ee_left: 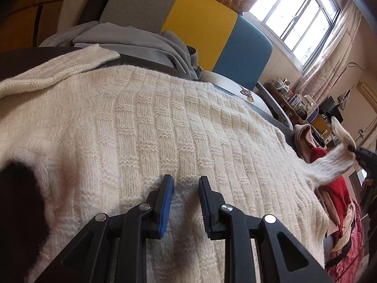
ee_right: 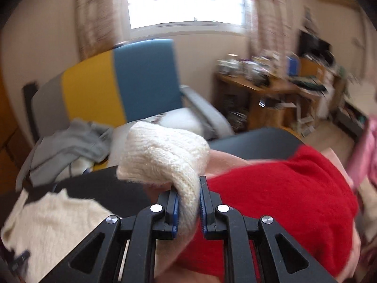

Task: Fold clothes

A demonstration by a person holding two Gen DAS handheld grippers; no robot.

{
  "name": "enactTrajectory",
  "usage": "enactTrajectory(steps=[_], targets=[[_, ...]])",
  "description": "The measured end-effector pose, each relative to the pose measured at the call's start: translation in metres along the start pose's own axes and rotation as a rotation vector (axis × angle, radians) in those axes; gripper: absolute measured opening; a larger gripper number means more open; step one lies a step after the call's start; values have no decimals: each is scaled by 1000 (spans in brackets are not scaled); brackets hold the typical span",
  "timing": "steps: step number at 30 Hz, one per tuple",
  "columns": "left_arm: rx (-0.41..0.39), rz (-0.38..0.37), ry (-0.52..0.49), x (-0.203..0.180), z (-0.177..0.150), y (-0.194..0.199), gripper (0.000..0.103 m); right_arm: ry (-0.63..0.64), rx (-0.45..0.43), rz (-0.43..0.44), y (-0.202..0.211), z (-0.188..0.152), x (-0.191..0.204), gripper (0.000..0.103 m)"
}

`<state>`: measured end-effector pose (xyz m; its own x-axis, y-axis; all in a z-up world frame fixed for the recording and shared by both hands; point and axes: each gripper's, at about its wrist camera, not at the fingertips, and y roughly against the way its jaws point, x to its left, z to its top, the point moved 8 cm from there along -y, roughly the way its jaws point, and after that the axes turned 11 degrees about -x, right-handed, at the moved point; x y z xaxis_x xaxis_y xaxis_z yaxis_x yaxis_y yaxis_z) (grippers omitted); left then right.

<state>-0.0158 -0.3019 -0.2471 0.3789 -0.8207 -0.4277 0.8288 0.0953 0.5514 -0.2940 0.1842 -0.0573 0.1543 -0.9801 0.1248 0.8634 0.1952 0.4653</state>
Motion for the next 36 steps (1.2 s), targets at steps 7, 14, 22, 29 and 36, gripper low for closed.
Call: enactTrajectory(steps=[7, 14, 22, 29, 36], targets=[[3, 18, -22, -2, 0, -1, 22, -393, 37, -38, 35, -63, -107, 63], [9, 61, -74, -7, 0, -1, 22, -274, -32, 169, 97, -80, -34, 63], [-24, 83, -186, -31, -16, 49, 23, -16, 313, 734, 128, -210, 196, 63], [-12, 90, -188, -10, -66, 90, 24, 102, 424, 580, 112, -289, 206, 65], [-26, 83, -157, -3, -87, 120, 24, 241, 278, 632, 138, -305, 190, 66]])
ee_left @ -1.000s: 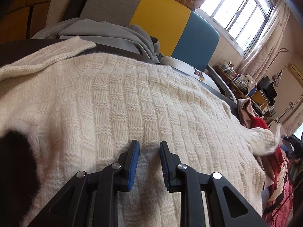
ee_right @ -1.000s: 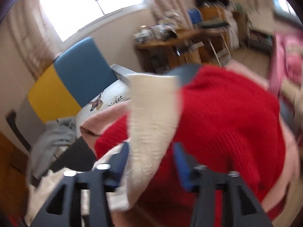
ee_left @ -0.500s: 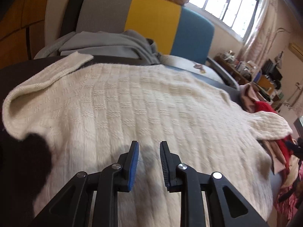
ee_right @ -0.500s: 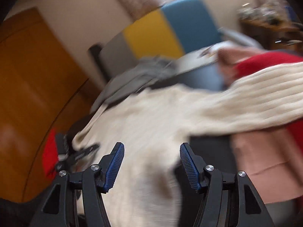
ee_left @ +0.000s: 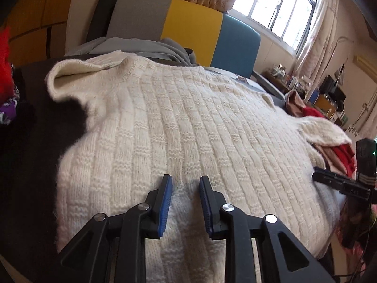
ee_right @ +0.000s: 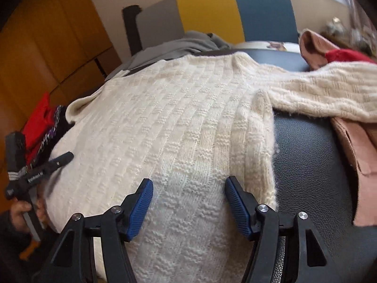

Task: Fold clothes

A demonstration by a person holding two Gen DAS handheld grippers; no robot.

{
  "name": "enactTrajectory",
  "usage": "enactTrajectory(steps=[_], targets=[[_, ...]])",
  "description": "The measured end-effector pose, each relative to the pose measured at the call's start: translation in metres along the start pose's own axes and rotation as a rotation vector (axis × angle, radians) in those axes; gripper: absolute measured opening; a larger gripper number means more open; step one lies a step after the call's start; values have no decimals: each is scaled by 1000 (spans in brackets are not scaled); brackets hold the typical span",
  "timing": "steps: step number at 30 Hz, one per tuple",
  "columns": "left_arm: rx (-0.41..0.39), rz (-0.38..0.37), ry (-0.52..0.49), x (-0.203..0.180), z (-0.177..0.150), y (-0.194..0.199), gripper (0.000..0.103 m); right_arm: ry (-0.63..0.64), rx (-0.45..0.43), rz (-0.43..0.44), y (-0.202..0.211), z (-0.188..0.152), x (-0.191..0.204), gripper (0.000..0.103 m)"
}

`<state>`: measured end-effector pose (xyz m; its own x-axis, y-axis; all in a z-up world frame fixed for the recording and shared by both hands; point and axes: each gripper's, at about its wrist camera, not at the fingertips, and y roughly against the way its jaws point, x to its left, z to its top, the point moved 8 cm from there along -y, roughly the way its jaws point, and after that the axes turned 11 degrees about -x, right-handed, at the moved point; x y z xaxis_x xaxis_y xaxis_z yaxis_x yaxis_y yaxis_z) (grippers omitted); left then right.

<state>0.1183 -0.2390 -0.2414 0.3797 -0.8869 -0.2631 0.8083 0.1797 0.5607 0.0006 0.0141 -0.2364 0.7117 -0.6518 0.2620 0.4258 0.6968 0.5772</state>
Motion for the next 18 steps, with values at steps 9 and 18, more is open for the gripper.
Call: enactTrajectory(steps=[9, 18], targets=[[-7, -42, -117, -11, 77, -27, 29, -181, 15, 90, -12, 57, -8, 75], [58, -123, -311, -13, 163, -140, 32, 104, 54, 119, -113, 159, 1, 75]])
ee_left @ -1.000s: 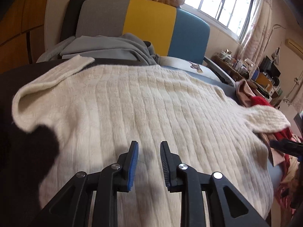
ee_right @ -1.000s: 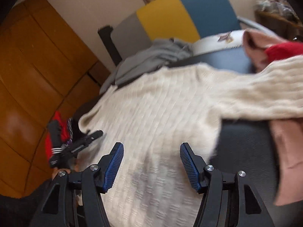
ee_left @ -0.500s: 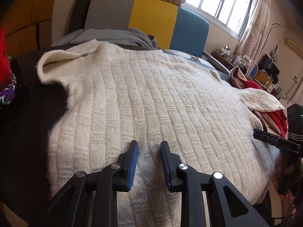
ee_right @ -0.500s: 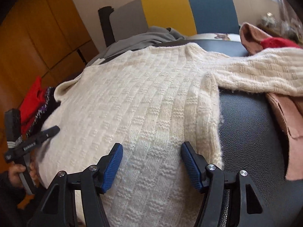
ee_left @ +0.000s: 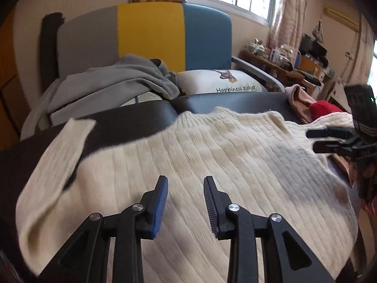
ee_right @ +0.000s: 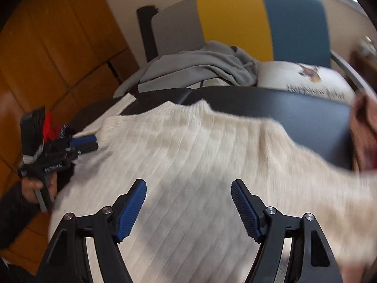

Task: Fold clothes

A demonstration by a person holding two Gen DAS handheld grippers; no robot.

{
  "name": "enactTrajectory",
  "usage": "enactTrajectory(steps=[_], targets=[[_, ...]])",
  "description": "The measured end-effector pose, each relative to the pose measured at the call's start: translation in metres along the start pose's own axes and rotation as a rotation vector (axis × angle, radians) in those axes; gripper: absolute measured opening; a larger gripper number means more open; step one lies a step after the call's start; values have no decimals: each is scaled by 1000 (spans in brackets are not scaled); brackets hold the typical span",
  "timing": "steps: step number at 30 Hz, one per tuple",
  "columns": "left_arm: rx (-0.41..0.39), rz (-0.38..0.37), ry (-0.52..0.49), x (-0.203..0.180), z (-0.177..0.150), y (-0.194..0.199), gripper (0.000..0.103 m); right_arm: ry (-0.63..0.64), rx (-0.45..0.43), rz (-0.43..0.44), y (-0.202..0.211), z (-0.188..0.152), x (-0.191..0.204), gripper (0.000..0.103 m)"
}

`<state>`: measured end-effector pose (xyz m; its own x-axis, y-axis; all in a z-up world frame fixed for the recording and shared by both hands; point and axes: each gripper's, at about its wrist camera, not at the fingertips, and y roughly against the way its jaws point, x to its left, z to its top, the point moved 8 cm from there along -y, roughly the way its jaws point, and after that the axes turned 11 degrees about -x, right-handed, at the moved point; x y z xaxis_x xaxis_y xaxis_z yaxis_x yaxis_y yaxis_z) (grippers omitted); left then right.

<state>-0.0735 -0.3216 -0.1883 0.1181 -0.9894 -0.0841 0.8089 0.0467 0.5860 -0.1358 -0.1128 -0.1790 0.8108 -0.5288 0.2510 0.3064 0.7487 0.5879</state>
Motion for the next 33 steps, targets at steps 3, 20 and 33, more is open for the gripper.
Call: enactTrajectory(steps=[3, 20, 33], targets=[[35, -63, -3, 15, 16, -28, 37, 64, 43, 12, -46, 30, -10, 75], [137, -115, -160, 15, -2, -77, 12, 305, 187, 52, -149, 46, 1, 15], [22, 281, -279, 69, 33, -113, 15, 252, -11, -122, -191, 110, -7, 14]])
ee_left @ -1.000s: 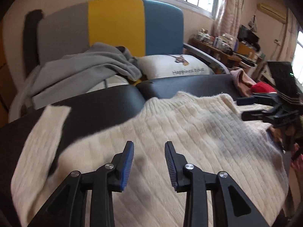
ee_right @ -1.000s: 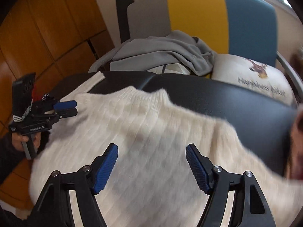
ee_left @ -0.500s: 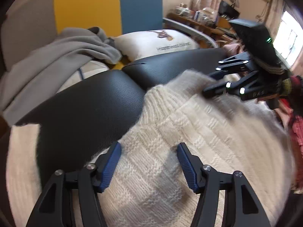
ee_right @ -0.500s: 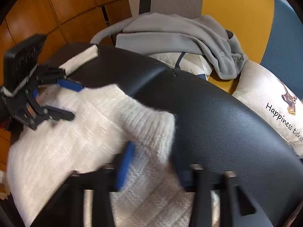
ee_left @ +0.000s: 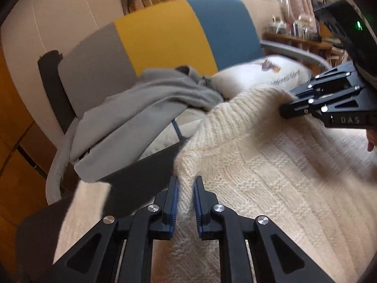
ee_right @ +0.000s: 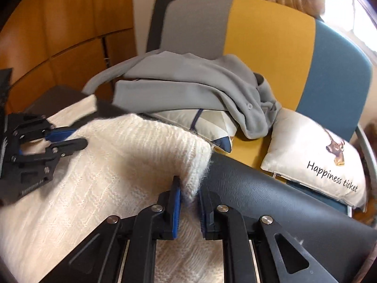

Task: Fold clothes

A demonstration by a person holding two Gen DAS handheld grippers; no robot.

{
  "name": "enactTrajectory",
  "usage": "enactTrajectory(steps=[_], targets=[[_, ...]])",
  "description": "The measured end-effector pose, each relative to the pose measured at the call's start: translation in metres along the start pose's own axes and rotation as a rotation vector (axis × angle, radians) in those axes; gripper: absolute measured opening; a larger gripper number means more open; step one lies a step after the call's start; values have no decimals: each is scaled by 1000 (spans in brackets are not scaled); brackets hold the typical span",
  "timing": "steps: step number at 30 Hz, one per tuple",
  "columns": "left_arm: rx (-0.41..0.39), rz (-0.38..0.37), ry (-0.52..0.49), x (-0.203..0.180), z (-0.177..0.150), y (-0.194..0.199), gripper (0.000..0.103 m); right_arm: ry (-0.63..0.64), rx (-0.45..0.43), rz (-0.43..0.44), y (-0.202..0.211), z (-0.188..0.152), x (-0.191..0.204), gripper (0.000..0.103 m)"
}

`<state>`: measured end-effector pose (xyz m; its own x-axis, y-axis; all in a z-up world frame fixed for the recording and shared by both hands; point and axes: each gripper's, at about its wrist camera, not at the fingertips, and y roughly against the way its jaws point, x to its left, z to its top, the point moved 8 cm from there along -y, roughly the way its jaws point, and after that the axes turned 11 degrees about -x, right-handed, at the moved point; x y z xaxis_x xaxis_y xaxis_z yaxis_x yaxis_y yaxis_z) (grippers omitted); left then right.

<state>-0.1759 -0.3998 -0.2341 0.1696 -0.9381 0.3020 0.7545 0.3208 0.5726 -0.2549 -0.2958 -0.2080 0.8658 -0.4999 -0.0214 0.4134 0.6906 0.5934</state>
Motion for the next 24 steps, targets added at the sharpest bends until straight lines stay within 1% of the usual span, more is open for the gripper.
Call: enactTrajectory(steps=[1, 3, 4, 6, 7, 9, 11, 12, 14, 17, 19, 21, 22, 24], targets=[[6, 5, -13, 1, -2, -5, 15, -14, 10, -9, -8, -2, -1, 14], [-5, 5, -31, 1, -3, -7, 15, -43, 22, -28, -22, -5, -4, 20], [-6, 0, -28, 3, -3, -7, 16, -56, 10, -41, -21, -3, -7, 26], [-5, -14, 3, 7, -2, -6, 18, -104, 15, -70, -22, -4, -17, 76], [5, -16, 45, 13, -2, -4, 20, -147, 21, -65, -23, -5, -24, 79], [3, 4, 132, 23, 5, 2, 20, -217, 7, -46, -17, -5, -33, 74], [-46, 32, 169, 28, 15, 25, 20, -240, -14, -43, -6, -5, -38, 71], [-70, 32, 188, 29, 18, 36, 20, -244, -28, -40, 2, -6, -38, 71], [-112, 5, 240, 21, 20, 60, 20, -242, -50, -15, 22, -7, -33, 71], [-129, -26, 291, -3, 10, 86, 20, -244, -53, 43, 51, -15, -19, 71], [-113, -38, 333, -20, -3, 94, 20, -246, -23, 47, 64, -29, -11, 71], [-91, -56, 385, -34, -20, 103, 20, -266, 15, 21, 74, -48, -7, 71], [-77, -58, 404, -40, -30, 107, 20, -285, 23, 9, 78, -57, -7, 71], [-36, -41, 410, -49, -54, 118, 20, -329, 36, -5, 85, -78, -5, 72]])
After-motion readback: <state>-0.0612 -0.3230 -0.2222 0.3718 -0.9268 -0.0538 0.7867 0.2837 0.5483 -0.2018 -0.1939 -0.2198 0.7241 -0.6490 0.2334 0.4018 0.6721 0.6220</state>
